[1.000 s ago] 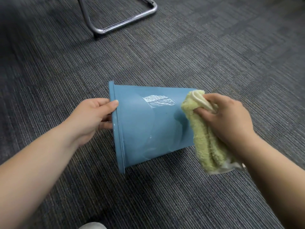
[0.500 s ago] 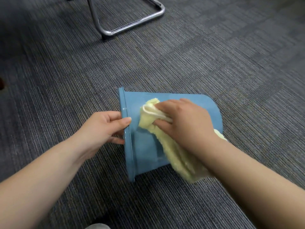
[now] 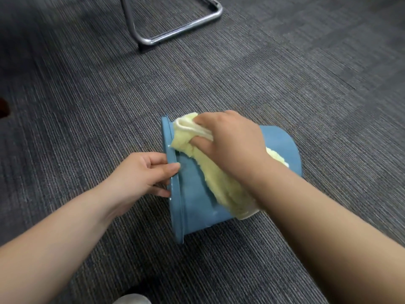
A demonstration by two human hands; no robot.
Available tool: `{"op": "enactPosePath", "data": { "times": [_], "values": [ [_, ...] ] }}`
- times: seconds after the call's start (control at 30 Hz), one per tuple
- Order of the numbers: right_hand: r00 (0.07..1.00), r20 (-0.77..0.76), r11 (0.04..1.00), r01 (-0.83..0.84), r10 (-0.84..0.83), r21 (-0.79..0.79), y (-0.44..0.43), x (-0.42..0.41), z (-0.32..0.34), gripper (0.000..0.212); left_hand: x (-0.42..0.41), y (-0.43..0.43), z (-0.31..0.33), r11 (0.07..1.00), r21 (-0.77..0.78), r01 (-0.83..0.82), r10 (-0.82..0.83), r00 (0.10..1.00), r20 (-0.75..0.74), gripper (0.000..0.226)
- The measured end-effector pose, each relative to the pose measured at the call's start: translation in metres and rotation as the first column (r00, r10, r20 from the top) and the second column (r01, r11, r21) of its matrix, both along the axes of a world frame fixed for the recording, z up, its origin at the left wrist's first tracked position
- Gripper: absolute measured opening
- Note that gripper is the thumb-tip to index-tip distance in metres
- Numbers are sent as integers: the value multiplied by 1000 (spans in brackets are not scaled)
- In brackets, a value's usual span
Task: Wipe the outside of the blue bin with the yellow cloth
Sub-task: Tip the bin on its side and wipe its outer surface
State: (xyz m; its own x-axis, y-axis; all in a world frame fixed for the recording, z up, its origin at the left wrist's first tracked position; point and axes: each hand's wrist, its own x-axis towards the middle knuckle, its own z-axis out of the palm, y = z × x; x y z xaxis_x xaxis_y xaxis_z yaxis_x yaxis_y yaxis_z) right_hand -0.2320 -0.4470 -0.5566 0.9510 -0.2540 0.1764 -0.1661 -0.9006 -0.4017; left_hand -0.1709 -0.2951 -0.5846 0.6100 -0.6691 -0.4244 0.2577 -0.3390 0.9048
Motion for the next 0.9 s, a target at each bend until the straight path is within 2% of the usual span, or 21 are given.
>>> {"op": "enactPosePath", "data": {
  "times": [0.2,0.27,0.4,0.47,0.63,0.73,0.9],
  "values": [
    [943,-90,942,327,-320,79,-39,-11,-5,26,1,-3,-1,1000,-11,-14,14,1000,-6,15],
    [957,-86,957,281,-276,66,-35,-17,-3,23,4,-4,-2,1000,-14,-25,25,1000,4,16],
    [997,-29,990,70,-67,122,-10,-23,-5,22,10,-7,-4,999,-10,-53,53,998,24,16],
    [994,-17,984,110,-109,142,-15,-28,-7,24,12,-9,-5,998,-16,-68,68,998,18,17],
    [930,-59,932,363,-363,-5,-56,-42,-13,21,19,-15,-3,996,-7,-89,89,996,17,19],
    [956,-58,957,289,-288,-6,-42,-45,-14,20,20,-17,-3,995,-9,-99,99,995,10,19],
    [995,-21,992,104,-102,76,-13,-46,-17,27,23,-18,-3,993,-16,-119,119,993,14,19]
  ]
}}
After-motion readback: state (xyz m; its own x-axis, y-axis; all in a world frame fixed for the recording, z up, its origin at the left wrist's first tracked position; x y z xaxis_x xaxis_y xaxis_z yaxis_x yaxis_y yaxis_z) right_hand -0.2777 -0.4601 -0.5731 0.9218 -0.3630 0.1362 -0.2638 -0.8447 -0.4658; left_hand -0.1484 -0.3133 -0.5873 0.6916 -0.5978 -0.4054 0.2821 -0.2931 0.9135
